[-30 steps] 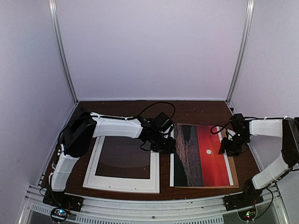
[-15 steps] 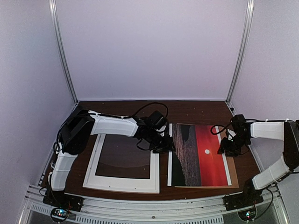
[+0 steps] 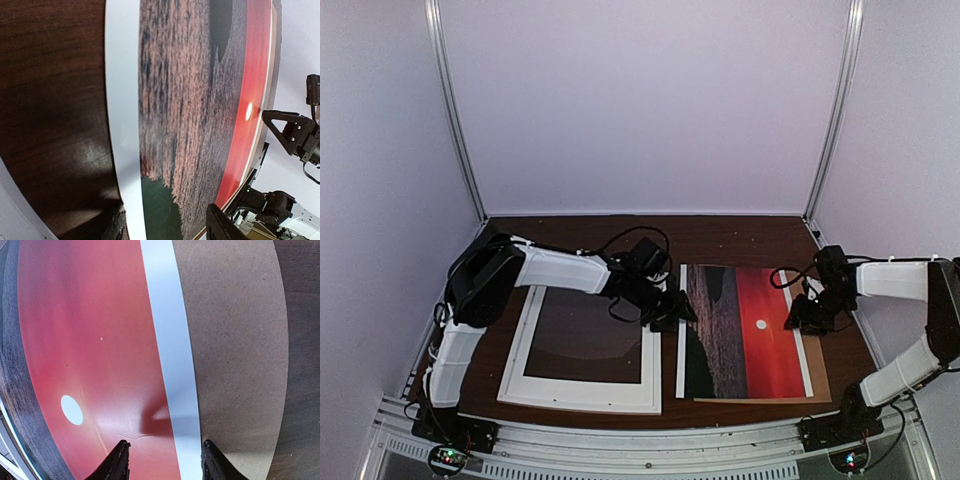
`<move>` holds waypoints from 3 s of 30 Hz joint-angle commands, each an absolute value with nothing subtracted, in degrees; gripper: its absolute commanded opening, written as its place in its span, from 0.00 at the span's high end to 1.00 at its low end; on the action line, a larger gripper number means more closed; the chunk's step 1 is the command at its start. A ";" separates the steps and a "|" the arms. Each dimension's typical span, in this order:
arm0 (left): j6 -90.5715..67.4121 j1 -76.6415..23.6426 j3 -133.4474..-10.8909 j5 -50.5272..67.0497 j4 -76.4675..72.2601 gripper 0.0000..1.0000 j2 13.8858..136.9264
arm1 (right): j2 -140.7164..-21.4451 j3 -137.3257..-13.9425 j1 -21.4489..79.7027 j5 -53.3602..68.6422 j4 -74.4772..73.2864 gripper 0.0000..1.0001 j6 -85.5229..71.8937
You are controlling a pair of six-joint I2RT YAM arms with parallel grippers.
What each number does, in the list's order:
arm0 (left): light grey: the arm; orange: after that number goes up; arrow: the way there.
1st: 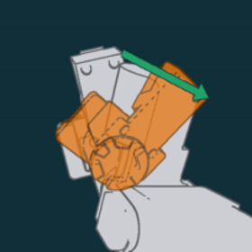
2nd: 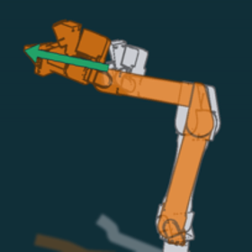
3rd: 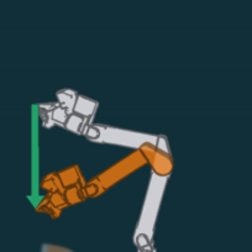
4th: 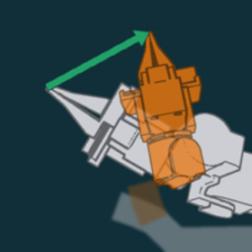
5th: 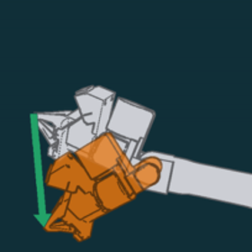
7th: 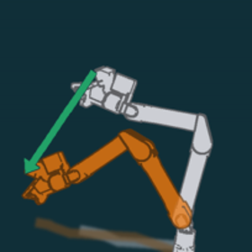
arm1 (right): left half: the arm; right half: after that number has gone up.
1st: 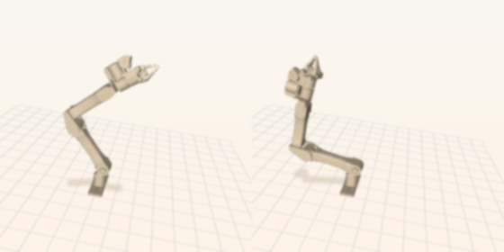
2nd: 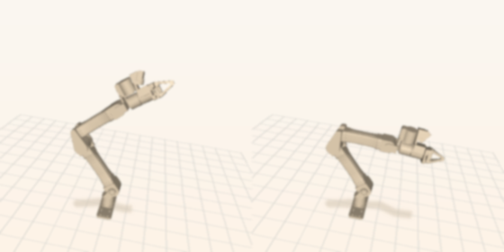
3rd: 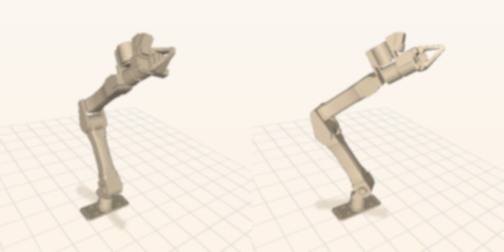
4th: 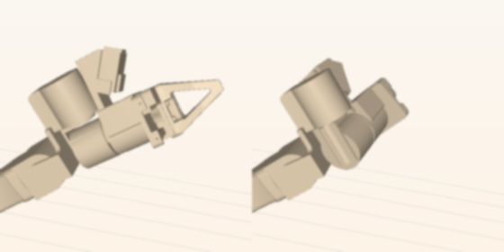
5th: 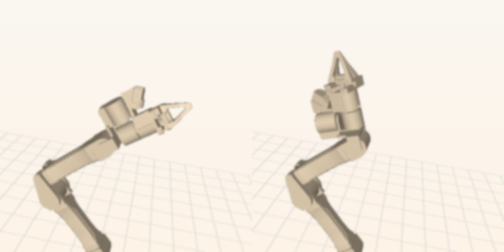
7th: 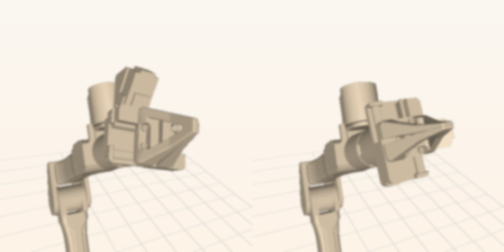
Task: Put the photo into the frame
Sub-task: Pick up the photo from the backboard, then turn over the photo.
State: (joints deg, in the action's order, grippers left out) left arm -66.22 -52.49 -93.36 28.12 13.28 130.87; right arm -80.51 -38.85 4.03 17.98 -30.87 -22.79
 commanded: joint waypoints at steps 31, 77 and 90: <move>-75.54 -49.93 -86.40 38.63 -23.52 0.48 133.04 | -82.39 -37.55 5.78 21.44 -29.72 0.52 -24.59; -42.26 -47.98 -102.21 29.17 26.97 1.00 120.77 | -73.97 -49.20 8.33 18.13 -40.42 0.44 -21.97; -14.72 -45.95 -123.39 -6.68 71.69 1.00 105.25 | -73.42 -60.68 14.75 18.06 -43.45 0.42 -24.46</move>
State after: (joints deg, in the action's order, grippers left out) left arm -25.61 -46.46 -116.53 11.05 54.02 108.84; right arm -73.49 -58.41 13.39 18.68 -42.33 -23.18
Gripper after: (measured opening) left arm 0.010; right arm 0.579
